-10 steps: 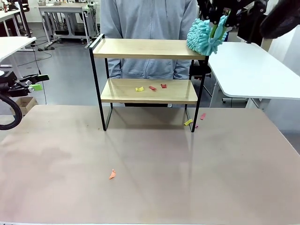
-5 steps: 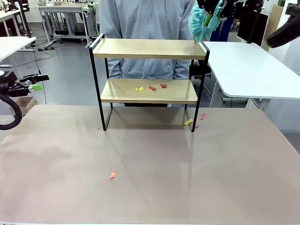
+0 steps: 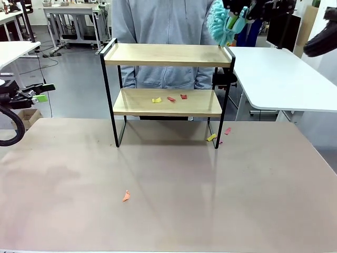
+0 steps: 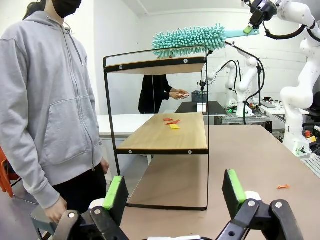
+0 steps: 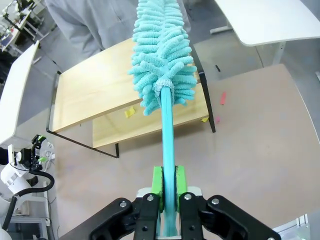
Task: Clean the shelf.
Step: Clean the specific section of the Shelf indicated by the human with the Duster.
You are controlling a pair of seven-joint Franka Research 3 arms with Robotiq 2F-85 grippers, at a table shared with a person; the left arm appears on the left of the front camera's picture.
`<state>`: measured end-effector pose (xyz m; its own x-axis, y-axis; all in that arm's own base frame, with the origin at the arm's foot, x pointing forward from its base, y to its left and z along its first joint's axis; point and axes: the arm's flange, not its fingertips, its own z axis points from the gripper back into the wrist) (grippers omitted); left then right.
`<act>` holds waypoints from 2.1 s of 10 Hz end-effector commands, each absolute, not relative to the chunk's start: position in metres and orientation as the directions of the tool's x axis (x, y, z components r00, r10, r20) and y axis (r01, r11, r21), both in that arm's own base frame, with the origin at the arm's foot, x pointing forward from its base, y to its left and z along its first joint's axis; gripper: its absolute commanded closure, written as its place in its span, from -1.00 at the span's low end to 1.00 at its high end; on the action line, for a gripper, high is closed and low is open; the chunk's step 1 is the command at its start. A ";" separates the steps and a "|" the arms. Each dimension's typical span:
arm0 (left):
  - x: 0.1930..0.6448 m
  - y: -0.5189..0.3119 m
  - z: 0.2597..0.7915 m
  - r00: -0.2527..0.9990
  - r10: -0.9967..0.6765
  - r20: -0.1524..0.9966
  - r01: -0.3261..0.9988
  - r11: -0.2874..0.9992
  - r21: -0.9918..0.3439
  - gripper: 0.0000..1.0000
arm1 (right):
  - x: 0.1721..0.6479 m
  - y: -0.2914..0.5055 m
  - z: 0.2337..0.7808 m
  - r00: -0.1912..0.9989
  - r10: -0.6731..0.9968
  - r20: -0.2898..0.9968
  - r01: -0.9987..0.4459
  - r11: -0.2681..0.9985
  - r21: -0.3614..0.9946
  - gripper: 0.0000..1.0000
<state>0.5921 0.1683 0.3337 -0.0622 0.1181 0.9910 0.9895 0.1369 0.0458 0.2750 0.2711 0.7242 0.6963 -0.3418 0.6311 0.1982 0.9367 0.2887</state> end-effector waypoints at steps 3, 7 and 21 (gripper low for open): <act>0.591 0.167 0.337 -0.066 0.118 0.991 0.989 0.137 0.049 -1.00 | 0.286 0.259 0.714 0.761 -0.079 0.644 -0.208 0.911 0.357 0.74; 0.591 0.167 0.337 -0.066 0.118 0.991 0.989 0.137 0.049 -1.00 | 0.257 0.231 0.710 0.669 0.303 0.678 -0.663 0.656 0.362 0.74; 0.591 0.167 0.337 -0.066 0.118 0.991 0.989 0.137 0.049 -1.00 | 0.216 0.084 0.571 0.623 0.761 0.180 -0.743 0.505 0.438 0.74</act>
<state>0.5921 0.1684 0.3337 -0.0622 0.1181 0.9910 0.9895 0.1370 0.0458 0.2192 0.0745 0.5564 0.6282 0.7572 0.1790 -0.7350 0.5021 0.4557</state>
